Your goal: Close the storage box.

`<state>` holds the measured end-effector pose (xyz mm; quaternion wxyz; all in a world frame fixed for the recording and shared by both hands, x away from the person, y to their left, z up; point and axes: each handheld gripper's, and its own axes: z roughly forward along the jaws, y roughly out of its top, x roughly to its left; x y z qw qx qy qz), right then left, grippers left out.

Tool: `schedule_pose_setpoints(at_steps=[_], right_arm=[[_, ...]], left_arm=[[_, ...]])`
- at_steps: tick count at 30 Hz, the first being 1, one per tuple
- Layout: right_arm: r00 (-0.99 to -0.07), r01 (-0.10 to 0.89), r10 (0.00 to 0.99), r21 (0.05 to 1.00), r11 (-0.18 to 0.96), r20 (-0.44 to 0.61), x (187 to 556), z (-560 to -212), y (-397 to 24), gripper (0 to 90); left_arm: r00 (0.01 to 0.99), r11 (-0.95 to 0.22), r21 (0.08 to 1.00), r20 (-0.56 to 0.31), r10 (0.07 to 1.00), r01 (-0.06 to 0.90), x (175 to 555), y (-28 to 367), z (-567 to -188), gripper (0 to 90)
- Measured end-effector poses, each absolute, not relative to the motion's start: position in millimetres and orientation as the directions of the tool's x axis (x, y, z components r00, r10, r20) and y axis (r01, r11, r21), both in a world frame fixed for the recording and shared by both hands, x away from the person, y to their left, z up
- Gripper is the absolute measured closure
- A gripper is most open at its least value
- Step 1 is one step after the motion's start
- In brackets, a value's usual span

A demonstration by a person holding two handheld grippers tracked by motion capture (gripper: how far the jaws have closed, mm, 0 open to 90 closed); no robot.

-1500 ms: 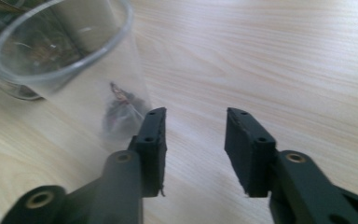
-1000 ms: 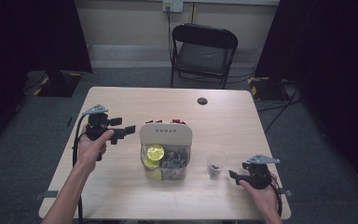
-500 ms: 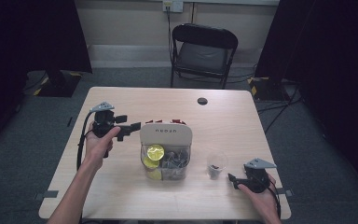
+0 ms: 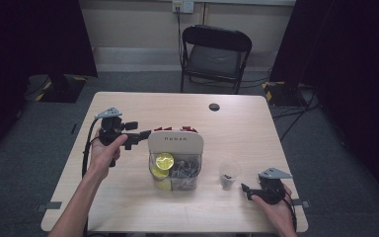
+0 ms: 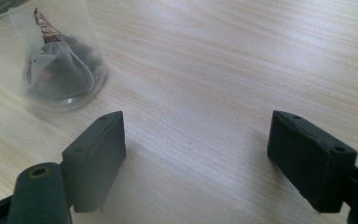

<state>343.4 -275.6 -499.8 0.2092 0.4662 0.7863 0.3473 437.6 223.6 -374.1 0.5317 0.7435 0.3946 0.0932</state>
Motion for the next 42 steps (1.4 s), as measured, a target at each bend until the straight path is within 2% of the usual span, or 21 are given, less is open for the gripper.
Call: schedule_pose_setpoints(at_steps=[7, 42], right_arm=[[-0.478, 0.588, 0.878, 0.741, 0.324, -0.005, 343, -500, -276, 18.9], [-0.468, 0.592, 0.884, 0.741, 0.317, -0.005, 345, -500, -275, 18.6]], left_arm=[[0.678, -0.11, 0.861, -0.305, 0.669, 0.496, 437, 224, -374, 23.3], [0.717, -0.187, 0.856, -0.263, 0.645, 0.481, 413, 220, -372, 17.2]])
